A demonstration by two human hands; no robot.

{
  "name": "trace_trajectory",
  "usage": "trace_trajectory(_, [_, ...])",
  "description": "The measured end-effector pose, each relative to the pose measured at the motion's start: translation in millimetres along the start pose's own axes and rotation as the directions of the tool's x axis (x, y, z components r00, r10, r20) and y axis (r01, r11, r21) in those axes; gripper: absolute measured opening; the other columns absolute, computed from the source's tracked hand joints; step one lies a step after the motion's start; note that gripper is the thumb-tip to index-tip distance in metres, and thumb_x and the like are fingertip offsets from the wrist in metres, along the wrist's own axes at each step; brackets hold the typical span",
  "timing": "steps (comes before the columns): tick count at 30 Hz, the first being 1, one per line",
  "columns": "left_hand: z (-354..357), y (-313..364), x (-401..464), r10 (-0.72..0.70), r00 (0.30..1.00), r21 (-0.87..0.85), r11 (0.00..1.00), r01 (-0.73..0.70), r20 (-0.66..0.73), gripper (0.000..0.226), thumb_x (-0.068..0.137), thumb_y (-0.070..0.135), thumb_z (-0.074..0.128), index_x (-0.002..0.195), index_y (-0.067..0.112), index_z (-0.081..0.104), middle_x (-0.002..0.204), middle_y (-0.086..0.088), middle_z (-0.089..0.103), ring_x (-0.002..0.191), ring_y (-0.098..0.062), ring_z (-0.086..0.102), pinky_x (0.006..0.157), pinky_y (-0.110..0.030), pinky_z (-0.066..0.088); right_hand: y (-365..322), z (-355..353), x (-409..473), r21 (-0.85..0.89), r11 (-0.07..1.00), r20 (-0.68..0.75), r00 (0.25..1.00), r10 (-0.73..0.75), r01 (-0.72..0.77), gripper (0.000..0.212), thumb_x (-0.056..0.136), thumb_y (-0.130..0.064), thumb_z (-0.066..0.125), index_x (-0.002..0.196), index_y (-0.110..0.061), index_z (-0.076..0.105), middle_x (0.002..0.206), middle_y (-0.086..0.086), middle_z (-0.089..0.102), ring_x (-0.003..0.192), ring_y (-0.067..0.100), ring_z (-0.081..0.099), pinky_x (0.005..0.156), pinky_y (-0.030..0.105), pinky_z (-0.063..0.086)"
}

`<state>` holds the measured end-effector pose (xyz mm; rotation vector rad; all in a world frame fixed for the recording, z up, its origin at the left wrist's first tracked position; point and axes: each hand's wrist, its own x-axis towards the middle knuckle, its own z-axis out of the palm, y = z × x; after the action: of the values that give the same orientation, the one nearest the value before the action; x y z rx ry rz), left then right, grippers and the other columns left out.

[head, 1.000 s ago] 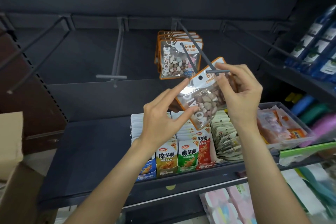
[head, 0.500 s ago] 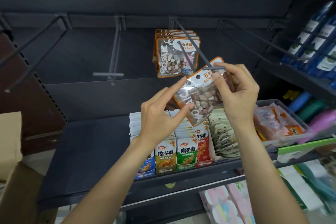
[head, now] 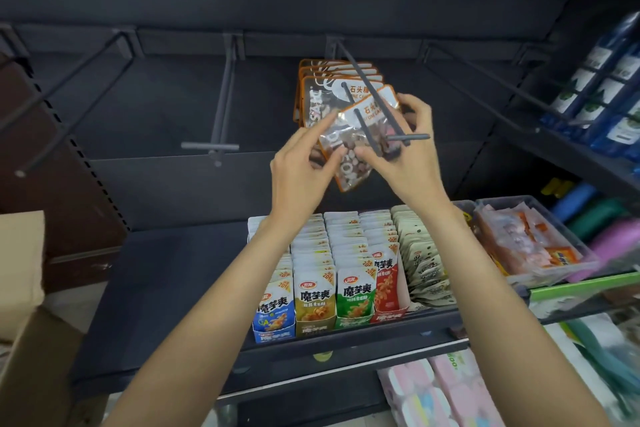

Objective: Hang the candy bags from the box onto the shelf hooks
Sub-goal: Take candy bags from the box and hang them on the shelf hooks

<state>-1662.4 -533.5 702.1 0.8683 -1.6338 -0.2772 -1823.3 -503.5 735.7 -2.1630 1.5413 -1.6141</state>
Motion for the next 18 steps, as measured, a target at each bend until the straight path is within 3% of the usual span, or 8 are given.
trace_trajectory(2, [8, -13, 13, -0.013, 1.000, 0.022, 1.000, 0.013, -0.014, 0.053, 0.082, 0.015, 0.074, 0.132, 0.022, 0.057, 0.098, 0.010, 0.051, 0.067, -0.009, 0.057, 0.065, -0.014, 0.051, 2, 11, 14, -0.021, 1.000, -0.041, 0.999, 0.013, -0.014, 0.101, 0.078, -0.009, 0.079, 0.115, -0.079, 0.017, 0.146, 0.022, 0.031, 0.133, 0.036, 0.035, 0.099, 0.034, 0.039])
trace_trajectory(4, [13, -22, 26, -0.039, 0.999, 0.070, 0.997, 0.040, -0.021, 0.054, 0.082, 0.015, 0.074, 0.133, 0.023, 0.057, 0.106, 0.005, 0.048, 0.068, -0.007, 0.058, 0.067, -0.009, 0.047, 10, 23, 25, -0.125, 0.992, -0.034, 0.999, 0.003, -0.007, 0.089, 0.081, -0.015, 0.077, 0.134, -0.058, 0.020, 0.152, 0.025, 0.022, 0.138, 0.042, 0.026, 0.107, 0.046, 0.034])
trace_trajectory(6, [15, -25, 36, -0.070, 0.997, 0.179, 0.981, 0.072, -0.018, 0.054, 0.084, 0.018, 0.071, 0.134, 0.029, 0.055, 0.109, 0.003, 0.047, 0.068, -0.004, 0.056, 0.065, -0.014, 0.046, 26, 35, 32, -0.297, 0.955, -0.007, 1.000, 0.014, -0.016, 0.076, 0.086, -0.028, 0.073, 0.148, -0.030, 0.030, 0.157, 0.021, 0.014, 0.142, 0.040, 0.017, 0.111, 0.057, 0.029])
trace_trajectory(7, [17, -25, 39, -0.082, 0.996, 0.237, 0.968, 0.084, -0.017, 0.054, 0.085, 0.021, 0.070, 0.135, 0.031, 0.053, 0.111, 0.002, 0.048, 0.067, -0.003, 0.056, 0.064, -0.019, 0.047, 32, 40, 34, -0.354, 0.935, -0.007, 0.999, 0.039, -0.039, 0.074, 0.087, -0.029, 0.071, 0.149, -0.024, 0.032, 0.158, 0.019, 0.012, 0.144, 0.039, 0.015, 0.112, 0.057, 0.027])
trace_trajectory(11, [18, -24, 42, -0.087, 0.996, 0.339, 0.937, 0.088, -0.017, 0.054, 0.088, 0.024, 0.065, 0.138, 0.032, 0.049, 0.116, -0.002, 0.045, 0.068, -0.010, 0.059, 0.061, -0.027, 0.047, 36, 51, 33, -0.422, 0.905, -0.055, 0.998, 0.026, -0.047, 0.067, 0.089, -0.031, 0.063, 0.149, -0.019, 0.035, 0.158, 0.020, 0.017, 0.145, 0.040, 0.015, 0.111, 0.058, 0.020])
trace_trajectory(18, [17, -17, 35, -0.093, 0.995, 0.324, 0.943, 0.081, 0.021, 0.060, 0.088, 0.019, 0.063, 0.144, 0.021, 0.041, 0.129, -0.010, 0.039, 0.082, -0.009, 0.049, 0.066, -0.023, 0.045, 39, 48, 23, -0.450, 0.893, -0.046, 0.999, -0.027, 0.003, 0.064, 0.089, -0.031, 0.055, 0.148, -0.017, 0.033, 0.155, 0.019, 0.027, 0.144, 0.039, 0.022, 0.111, 0.061, 0.020])
